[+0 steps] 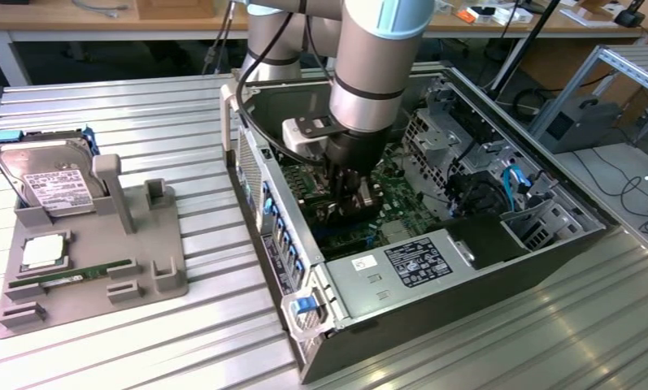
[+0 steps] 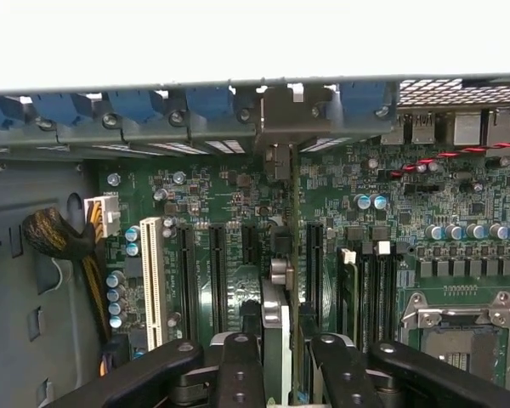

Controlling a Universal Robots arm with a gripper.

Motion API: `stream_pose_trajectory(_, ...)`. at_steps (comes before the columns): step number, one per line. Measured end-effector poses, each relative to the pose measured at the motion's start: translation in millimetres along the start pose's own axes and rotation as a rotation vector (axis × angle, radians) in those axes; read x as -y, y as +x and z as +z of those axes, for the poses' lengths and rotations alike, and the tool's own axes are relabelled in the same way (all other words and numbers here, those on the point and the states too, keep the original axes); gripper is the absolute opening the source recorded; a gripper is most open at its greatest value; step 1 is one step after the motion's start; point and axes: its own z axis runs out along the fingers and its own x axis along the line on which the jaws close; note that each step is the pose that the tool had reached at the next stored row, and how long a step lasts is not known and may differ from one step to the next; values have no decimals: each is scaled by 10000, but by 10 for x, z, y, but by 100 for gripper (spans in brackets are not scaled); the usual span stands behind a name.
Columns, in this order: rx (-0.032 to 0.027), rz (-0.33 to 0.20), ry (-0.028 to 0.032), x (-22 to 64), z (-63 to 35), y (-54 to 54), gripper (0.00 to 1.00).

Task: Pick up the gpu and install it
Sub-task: 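Insert the gpu into the slot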

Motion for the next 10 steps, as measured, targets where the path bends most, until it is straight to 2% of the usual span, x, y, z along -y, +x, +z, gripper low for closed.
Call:
stream_pose_trajectory(7,3,1,0,0,-23,-12,27)
stream_pose_trajectory(10,32,2,0,0,-22,-16,27)
